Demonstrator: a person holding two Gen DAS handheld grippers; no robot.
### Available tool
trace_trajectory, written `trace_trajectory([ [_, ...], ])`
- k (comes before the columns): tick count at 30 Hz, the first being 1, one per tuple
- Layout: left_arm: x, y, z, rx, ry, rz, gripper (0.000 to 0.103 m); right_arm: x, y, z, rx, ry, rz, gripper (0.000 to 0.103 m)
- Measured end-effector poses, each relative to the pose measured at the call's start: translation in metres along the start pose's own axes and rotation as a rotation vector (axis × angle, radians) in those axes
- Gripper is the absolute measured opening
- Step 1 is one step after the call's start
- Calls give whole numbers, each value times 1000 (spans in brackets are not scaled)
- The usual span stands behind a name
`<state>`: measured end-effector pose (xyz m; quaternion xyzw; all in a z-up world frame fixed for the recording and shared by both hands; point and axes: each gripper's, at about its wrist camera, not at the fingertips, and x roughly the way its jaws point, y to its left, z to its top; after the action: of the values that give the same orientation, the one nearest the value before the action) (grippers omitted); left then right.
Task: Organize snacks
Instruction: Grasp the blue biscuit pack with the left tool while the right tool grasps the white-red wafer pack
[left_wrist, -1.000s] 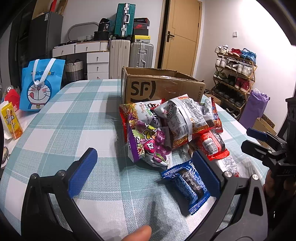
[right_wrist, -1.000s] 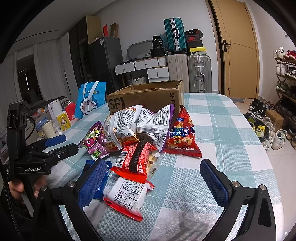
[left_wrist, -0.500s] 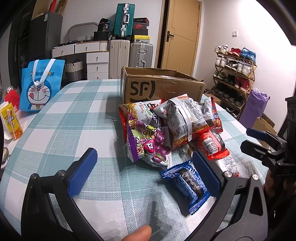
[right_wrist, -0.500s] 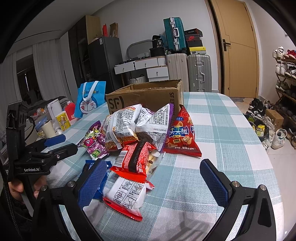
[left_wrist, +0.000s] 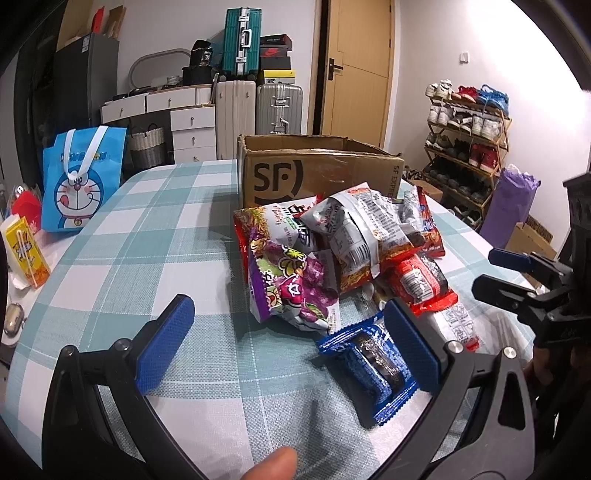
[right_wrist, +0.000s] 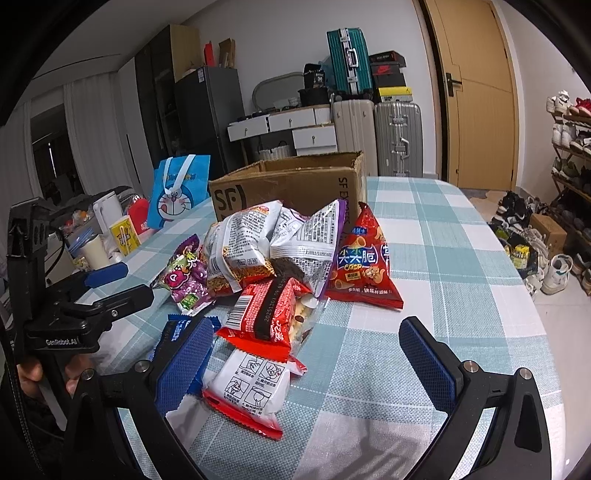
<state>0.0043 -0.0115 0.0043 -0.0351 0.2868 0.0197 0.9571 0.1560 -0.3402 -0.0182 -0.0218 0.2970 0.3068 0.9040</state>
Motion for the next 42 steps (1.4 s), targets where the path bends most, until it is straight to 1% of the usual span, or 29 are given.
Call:
trace_trajectory([
  [2, 3, -3, -1, 13, 24, -2, 102, 3, 0, 1, 3, 25, -5, 102],
  [4, 1, -5, -1, 20, 23, 0, 102, 7, 0, 2, -3, 60, -16, 102],
  [6, 1, -9, -1, 31, 30, -8, 102, 13, -1, 3, -10, 135, -15, 102],
  [10, 6, -18, -4, 65, 92, -53, 102, 25, -2, -1, -7, 261, -35, 102],
  [13, 9, -23, -7, 82, 118, -64, 102, 29, 2, -2, -13, 274, -29, 102],
  [16, 10, -23, -8, 64, 126, -79, 102, 36, 10, -4, -25, 283, -37, 102],
  [21, 15, -21, -7, 43, 150, -81, 102, 53, 22, -4, -34, 325, -62, 102],
  [24, 21, -27, -6, 56, 176, -92, 102, 57, 26, -5, -49, 342, -85, 103],
  [27, 28, -38, -6, 86, 205, -98, 102, 50, 18, -5, -72, 359, -122, 103],
  [29, 35, -45, -7, 105, 241, -89, 102, 45, 8, -7, -75, 366, -142, 102],
  [31, 43, -50, -9, 118, 270, -77, 102, 42, 2, -8, -69, 363, -127, 102],
  [33, 47, -54, -9, 120, 286, -85, 102, 41, 0, -9, -75, 365, -119, 97],
  [36, 50, -54, -11, 119, 294, -82, 102, 45, 6, -9, -121, 370, -121, 86],
  [38, 52, -53, -10, 120, 305, -83, 102, 47, 9, -12, -140, 383, -115, 82],
  [42, 50, -48, -9, 129, 306, -81, 99, 45, 13, -13, -146, 379, -103, 81],
])
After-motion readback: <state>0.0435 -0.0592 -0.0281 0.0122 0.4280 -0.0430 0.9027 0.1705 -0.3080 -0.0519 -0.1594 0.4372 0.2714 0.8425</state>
